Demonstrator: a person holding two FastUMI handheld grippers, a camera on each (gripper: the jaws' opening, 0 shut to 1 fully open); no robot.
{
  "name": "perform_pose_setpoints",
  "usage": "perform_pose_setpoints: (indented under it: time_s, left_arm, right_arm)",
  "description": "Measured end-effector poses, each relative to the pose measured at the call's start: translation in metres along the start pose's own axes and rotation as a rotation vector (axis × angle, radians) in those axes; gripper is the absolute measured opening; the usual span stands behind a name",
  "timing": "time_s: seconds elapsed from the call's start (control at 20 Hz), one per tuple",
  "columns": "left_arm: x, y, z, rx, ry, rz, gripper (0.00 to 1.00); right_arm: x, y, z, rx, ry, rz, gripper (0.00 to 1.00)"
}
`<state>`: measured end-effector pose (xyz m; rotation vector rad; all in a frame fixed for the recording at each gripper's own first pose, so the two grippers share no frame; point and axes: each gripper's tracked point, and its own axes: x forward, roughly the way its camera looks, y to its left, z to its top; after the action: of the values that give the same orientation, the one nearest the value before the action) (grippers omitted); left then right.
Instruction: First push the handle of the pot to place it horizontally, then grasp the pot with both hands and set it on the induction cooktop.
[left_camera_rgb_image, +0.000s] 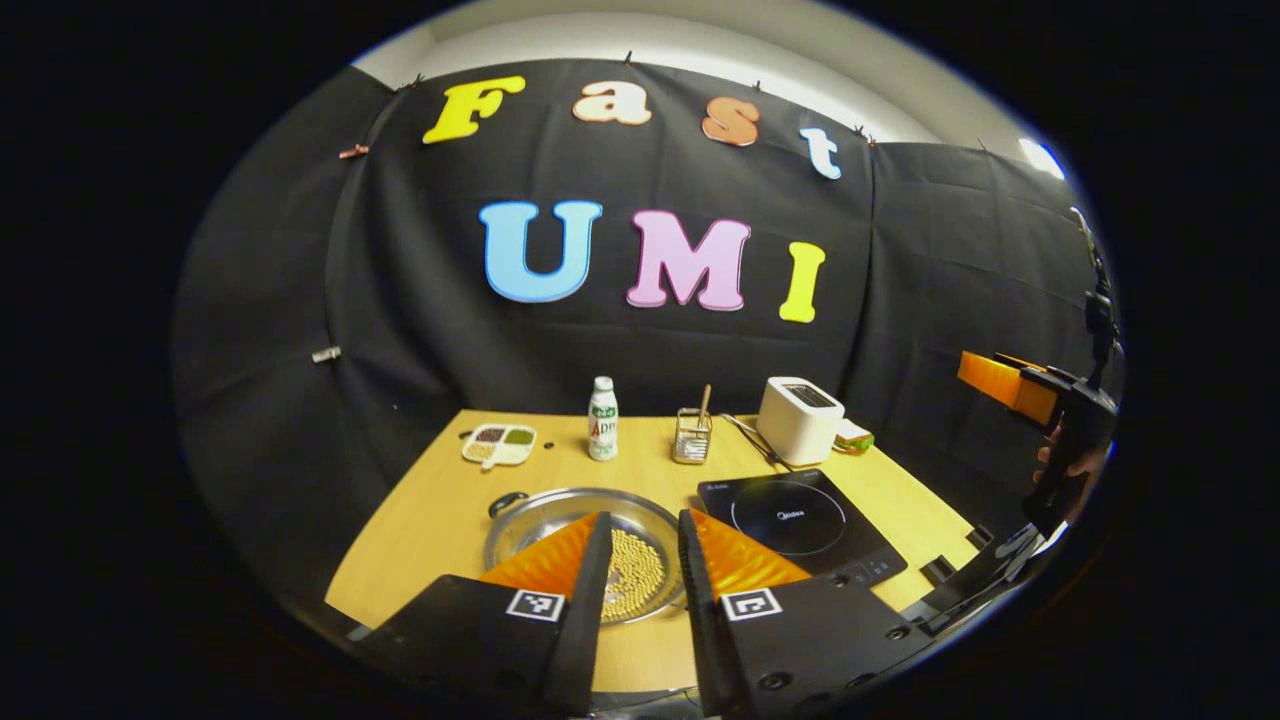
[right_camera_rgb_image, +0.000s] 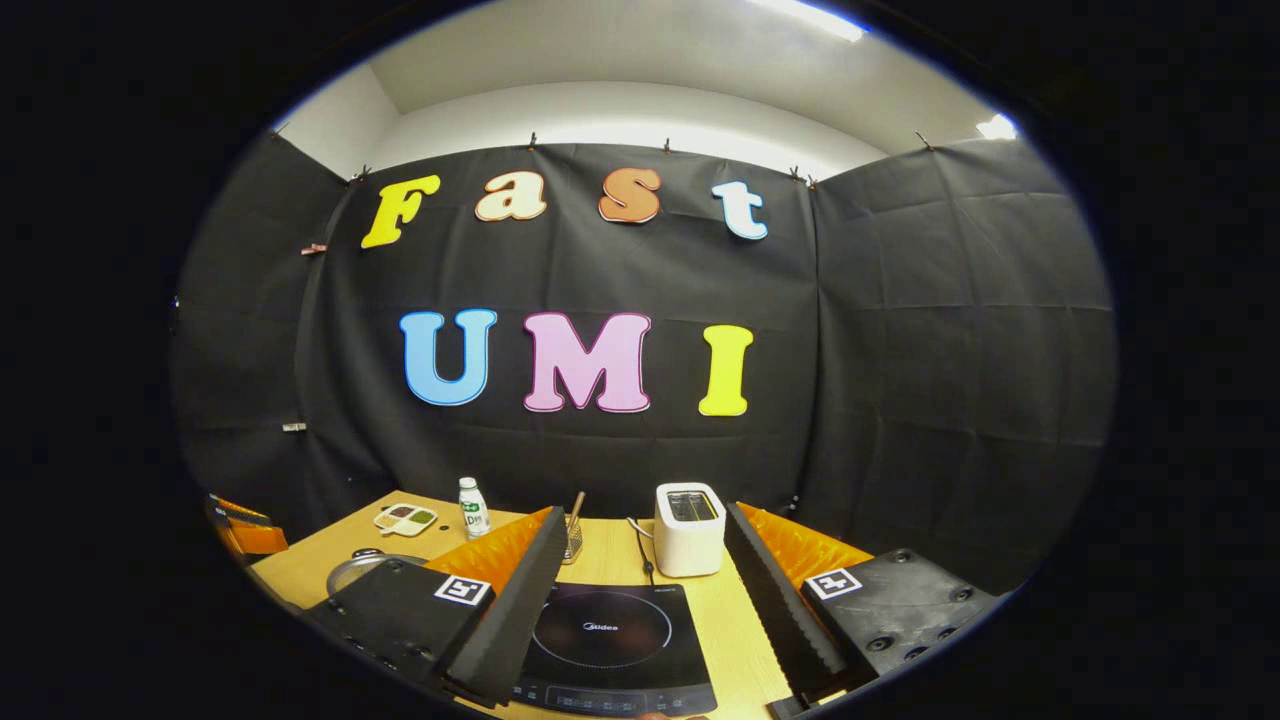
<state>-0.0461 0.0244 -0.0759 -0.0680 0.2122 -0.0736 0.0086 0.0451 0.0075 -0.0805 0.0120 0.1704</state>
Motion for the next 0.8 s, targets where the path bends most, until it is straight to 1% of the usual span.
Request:
perform_pose_setpoints:
  time_s: [0.05, 0.1, 0.15, 0.3, 0.35, 0.45, 0.55, 0.6, 0.65, 0.75, 0.8]
  left_arm:
    - [0.005, 0.0, -0.009, -0.02, 0.029, 0.002, 0.33]
    - [0.011, -0.002, -0.018, -0.031, 0.056, 0.005, 0.28]
    - [0.015, -0.002, -0.026, -0.035, 0.08, 0.011, 0.19]
    - [0.025, -0.002, -0.056, -0.042, 0.161, 0.022, 0.1]
    - [0.027, -0.002, -0.065, -0.038, 0.194, 0.025, 0.05]
    - [0.034, -0.007, -0.082, -0.024, 0.244, 0.019, 0.05]
    - [0.04, 0.002, -0.096, 0.011, 0.287, 0.054, 0.05]
    - [0.043, 0.0, -0.111, 0.017, 0.321, 0.05, 0.05]
    - [0.047, -0.003, -0.125, 0.013, 0.356, 0.038, 0.05]
    - [0.053, -0.017, -0.148, -0.022, 0.418, -0.018, 0.05]
    - [0.056, -0.02, -0.158, -0.041, 0.446, -0.034, 0.05]
  right_arm:
    - [0.005, -0.003, -0.003, -0.006, 0.005, 0.003, 0.98]
    - [0.009, -0.004, -0.006, -0.001, 0.01, 0.009, 0.98]
    - [0.013, -0.006, -0.009, 0.01, 0.018, 0.016, 0.98]
    - [0.026, -0.014, -0.019, 0.023, 0.041, 0.025, 0.98]
    - [0.03, -0.017, -0.022, 0.028, 0.046, 0.028, 0.98]
    - [0.039, -0.022, -0.03, 0.044, 0.062, 0.036, 0.98]
    - [0.045, -0.027, -0.037, 0.052, 0.075, 0.043, 0.98]
    - [0.048, -0.029, -0.041, 0.056, 0.082, 0.046, 1.0]
    - [0.051, -0.032, -0.045, 0.063, 0.092, 0.048, 0.98]
    - [0.054, -0.037, -0.055, 0.085, 0.116, 0.046, 0.98]
    - [0.053, -0.036, -0.062, 0.1, 0.13, 0.052, 0.98]
